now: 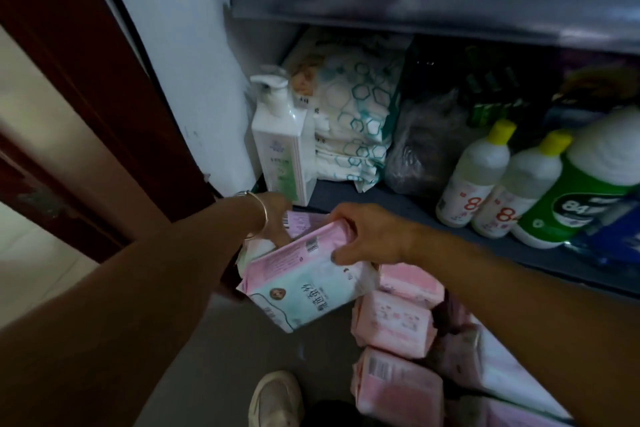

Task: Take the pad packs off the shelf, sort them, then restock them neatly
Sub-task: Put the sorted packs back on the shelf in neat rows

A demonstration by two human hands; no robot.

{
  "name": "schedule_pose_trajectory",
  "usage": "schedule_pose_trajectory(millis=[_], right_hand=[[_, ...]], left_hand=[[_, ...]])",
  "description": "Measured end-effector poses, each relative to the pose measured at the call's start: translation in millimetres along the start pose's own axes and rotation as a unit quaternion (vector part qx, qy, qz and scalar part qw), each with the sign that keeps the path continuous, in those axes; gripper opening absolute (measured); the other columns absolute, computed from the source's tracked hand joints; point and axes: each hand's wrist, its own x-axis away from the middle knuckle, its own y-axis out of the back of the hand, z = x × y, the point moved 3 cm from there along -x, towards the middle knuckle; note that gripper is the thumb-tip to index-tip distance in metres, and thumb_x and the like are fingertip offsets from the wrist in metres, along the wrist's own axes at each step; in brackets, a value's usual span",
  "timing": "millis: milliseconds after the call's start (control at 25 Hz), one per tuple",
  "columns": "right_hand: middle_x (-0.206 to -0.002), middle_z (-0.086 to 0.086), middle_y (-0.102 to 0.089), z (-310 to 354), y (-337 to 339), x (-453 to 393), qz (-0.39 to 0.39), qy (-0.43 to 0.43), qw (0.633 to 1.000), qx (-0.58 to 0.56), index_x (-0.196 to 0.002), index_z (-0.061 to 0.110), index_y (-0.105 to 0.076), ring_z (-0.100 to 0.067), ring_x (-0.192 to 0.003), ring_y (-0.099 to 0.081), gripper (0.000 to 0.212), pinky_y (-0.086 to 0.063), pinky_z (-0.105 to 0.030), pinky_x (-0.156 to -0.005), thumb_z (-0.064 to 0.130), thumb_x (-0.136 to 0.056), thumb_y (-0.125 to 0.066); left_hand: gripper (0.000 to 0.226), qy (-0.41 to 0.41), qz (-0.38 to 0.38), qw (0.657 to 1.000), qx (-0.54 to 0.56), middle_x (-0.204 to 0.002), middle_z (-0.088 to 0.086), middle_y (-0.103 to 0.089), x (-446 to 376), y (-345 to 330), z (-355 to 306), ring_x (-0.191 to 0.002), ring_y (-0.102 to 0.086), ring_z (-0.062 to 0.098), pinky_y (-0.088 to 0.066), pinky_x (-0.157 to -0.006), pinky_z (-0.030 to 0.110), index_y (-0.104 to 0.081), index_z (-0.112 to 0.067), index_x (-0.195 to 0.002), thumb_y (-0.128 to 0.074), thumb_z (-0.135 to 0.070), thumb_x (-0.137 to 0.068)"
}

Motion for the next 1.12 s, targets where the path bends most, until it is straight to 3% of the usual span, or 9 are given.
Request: schedule_pose_trajectory(millis=[120, 320, 440, 560, 720, 920, 1120], right_hand=[[-0.099, -0.002, -0.062, 10, 38, 39, -0.024, -0.016, 0.993, -0.117, -0.109, 0.012, -0.059, -0.017, -0.094, -0.06, 0.038, -0.052, -0.035, -0.085, 0.005, -0.075, -0.075], [-0.096, -0.004, -0.063, 29, 88, 92, -0.084, -0.022, 0.973, -0.214, -0.11, 0.01, -0.059, -0.018, -0.089, -0.06, 0.034, -0.05, -0.033, -0.08, 0.003, -0.079, -0.071], [-0.102, -0.01, -0.066, 44, 116, 122, -0.123, -0.008, 0.962, -0.245, -0.11, 0.007, -0.062, -0.023, -0.093, -0.063, 0.03, -0.051, -0.043, -0.087, 0.009, -0.081, -0.069], [-0.107, -0.017, -0.068, 57, 143, 148, -0.152, 0.011, 0.946, -0.285, -0.113, 0.002, -0.062, -0.029, -0.096, -0.065, 0.03, -0.05, -0.049, -0.091, 0.009, -0.084, -0.066], [-0.099, -0.017, -0.07, 65, 172, 167, -0.187, 0.035, 0.92, -0.342, -0.106, 0.003, -0.065, -0.032, -0.092, -0.066, 0.021, -0.05, -0.049, -0.087, 0.01, -0.085, -0.063], [-0.092, -0.014, -0.07, 66, 201, 168, -0.208, 0.082, 0.889, -0.4, -0.108, -0.002, -0.065, -0.025, -0.08, -0.067, 0.024, -0.056, -0.031, -0.066, 0.006, -0.086, -0.06], [-0.1, -0.017, -0.069, 60, 227, 157, -0.242, 0.088, 0.865, -0.431, -0.111, -0.002, -0.064, -0.028, -0.088, -0.065, 0.026, -0.052, -0.037, -0.076, 0.008, -0.087, -0.059]], left_hand=[[0.059, -0.003, -0.016, 0.999, 0.028, -0.117, 0.003, -0.06, 44, 41, -11, -0.104, -0.059, 0.023, -0.052, -0.091, 0.037, -0.057, -0.018, -0.118, -0.078, -0.039, -0.067], [0.044, -0.016, -0.078, 0.995, 0.068, -0.106, 0.0, -0.065, 114, 104, -34, -0.094, -0.064, 0.019, -0.054, -0.083, 0.031, -0.06, -0.022, -0.11, -0.076, -0.029, -0.07], [0.05, -0.026, -0.125, 0.99, 0.06, -0.114, -0.001, -0.061, 154, 142, -51, -0.099, -0.061, 0.018, -0.052, -0.09, 0.032, -0.056, -0.021, -0.117, -0.074, -0.031, -0.072], [0.049, -0.036, -0.173, 0.981, 0.076, -0.109, 0.0, -0.064, 185, 175, -64, -0.099, -0.063, 0.019, -0.052, -0.088, 0.03, -0.056, -0.018, -0.121, -0.072, -0.03, -0.076], [0.06, -0.051, -0.228, 0.966, 0.109, -0.107, 0.0, -0.067, 206, 209, -74, -0.096, -0.065, 0.018, -0.055, -0.086, 0.033, -0.061, -0.019, -0.117, -0.071, -0.044, -0.063], [0.045, -0.074, -0.282, 0.947, 0.134, -0.117, 0.004, -0.064, 204, 248, -85, -0.105, -0.06, 0.021, -0.048, -0.096, 0.034, -0.06, -0.017, -0.119, -0.066, -0.038, -0.079], [0.042, -0.068, -0.322, 0.937, 0.119, -0.125, 0.005, -0.058, 194, 286, -91, -0.108, -0.056, 0.022, -0.045, -0.092, 0.029, -0.054, -0.013, -0.128, -0.056, -0.034, -0.091]])
